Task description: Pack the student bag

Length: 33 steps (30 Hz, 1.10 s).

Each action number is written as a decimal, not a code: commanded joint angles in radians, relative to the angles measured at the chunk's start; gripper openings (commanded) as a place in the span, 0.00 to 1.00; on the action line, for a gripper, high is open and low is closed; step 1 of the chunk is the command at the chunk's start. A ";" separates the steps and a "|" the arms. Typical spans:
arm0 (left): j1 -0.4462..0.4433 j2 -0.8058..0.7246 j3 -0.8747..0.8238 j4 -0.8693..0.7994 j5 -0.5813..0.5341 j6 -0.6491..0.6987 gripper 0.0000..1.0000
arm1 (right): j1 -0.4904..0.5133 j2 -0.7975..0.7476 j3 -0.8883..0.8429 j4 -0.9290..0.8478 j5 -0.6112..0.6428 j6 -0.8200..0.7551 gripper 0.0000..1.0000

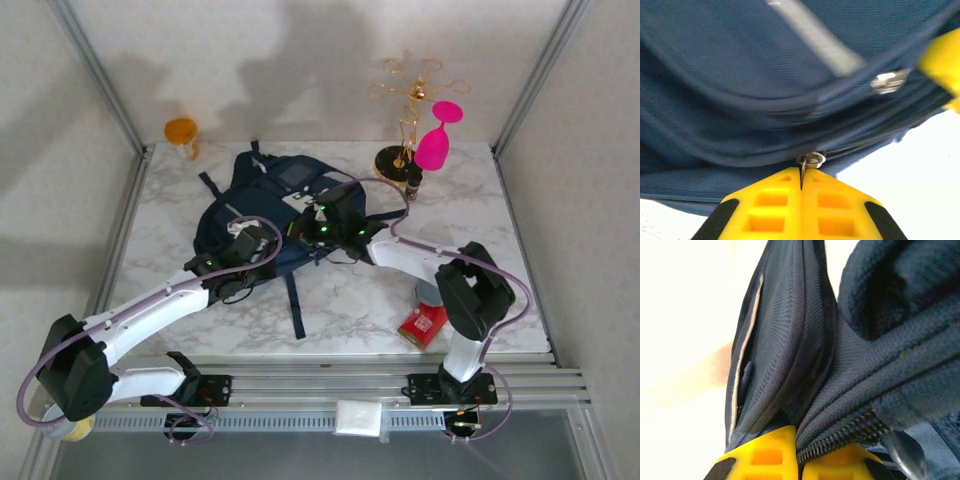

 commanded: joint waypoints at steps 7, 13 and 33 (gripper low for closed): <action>0.015 -0.019 -0.048 -0.116 0.023 -0.034 0.00 | -0.275 -0.119 0.035 -0.234 -0.076 -0.306 0.00; 0.006 0.021 -0.043 -0.029 0.065 -0.033 0.00 | -0.199 -0.157 -0.040 -0.191 -0.025 -0.193 0.38; -0.003 0.014 -0.082 0.091 0.092 -0.014 0.00 | 0.118 -0.142 -0.163 0.120 0.203 0.248 0.66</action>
